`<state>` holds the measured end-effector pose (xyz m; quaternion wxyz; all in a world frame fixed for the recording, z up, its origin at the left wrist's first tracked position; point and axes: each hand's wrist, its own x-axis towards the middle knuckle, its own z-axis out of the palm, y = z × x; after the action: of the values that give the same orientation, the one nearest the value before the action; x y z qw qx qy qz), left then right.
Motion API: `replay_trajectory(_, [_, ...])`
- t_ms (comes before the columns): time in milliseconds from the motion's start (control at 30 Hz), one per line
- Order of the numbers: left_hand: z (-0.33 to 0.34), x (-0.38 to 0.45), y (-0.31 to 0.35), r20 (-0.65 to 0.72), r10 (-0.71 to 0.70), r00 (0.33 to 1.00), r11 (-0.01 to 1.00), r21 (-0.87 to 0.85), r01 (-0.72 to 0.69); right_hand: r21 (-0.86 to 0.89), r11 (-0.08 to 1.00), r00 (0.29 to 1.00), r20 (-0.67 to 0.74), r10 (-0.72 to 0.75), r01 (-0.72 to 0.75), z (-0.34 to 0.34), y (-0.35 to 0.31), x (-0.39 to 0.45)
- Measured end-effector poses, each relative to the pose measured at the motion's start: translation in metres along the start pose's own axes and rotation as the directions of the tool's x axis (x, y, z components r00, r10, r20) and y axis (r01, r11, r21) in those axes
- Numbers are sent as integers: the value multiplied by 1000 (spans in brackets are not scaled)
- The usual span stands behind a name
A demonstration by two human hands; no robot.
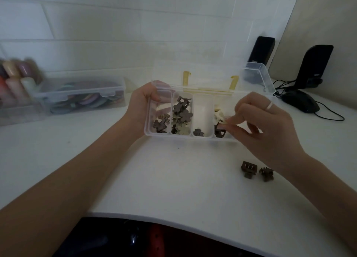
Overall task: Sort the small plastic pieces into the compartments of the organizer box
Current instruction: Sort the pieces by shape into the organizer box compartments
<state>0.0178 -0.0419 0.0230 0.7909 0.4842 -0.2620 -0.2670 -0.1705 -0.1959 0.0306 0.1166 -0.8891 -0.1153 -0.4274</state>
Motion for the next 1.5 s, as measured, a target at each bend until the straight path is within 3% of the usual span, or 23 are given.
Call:
replay_trajectory(133, [-2,2,-2,-17,5,1000,1000,16,-4,-135,988,994,-78,-81,70,4,0,-2])
replay_trajectory(267, [-2,3,-2,-13,4,1000,1000,17,-3,-163,985,992,-107,-64,46,14,-3,-4])
replay_trajectory(367, [0,3,-2,-10,8,1000,1000,8,-8,-216,976,991,-133,-5,-24,21,-9,2])
replay_trajectory(533, [1,1,-2,-10,22,1000,999,40,-22,-187,949,967,-87,241,-253,31,-16,12])
replay_trajectory(767, [3,0,-2,-4,24,1000,997,75,-24,-201,955,975,-9,221,-218,28,-17,8])
replay_trajectory(900, [3,-1,-2,-6,4,1000,998,60,-4,-101,967,970,36,239,-234,14,-3,5])
replay_trajectory(1033, [0,1,-3,-11,-17,1000,999,36,17,89,946,949,-10,314,-312,1,8,3])
replay_trajectory(1100, [-1,3,-3,-14,-24,1000,999,29,24,101,947,951,-26,310,-306,0,5,2])
replay_trajectory(1333, [-2,0,-3,-27,-42,999,999,5,42,-212,953,967,92,238,-215,-20,-18,-35])
replay_trajectory(1500, [-1,-5,0,-16,-28,999,1000,13,28,-526,796,886,156,437,-300,-39,-29,-69])
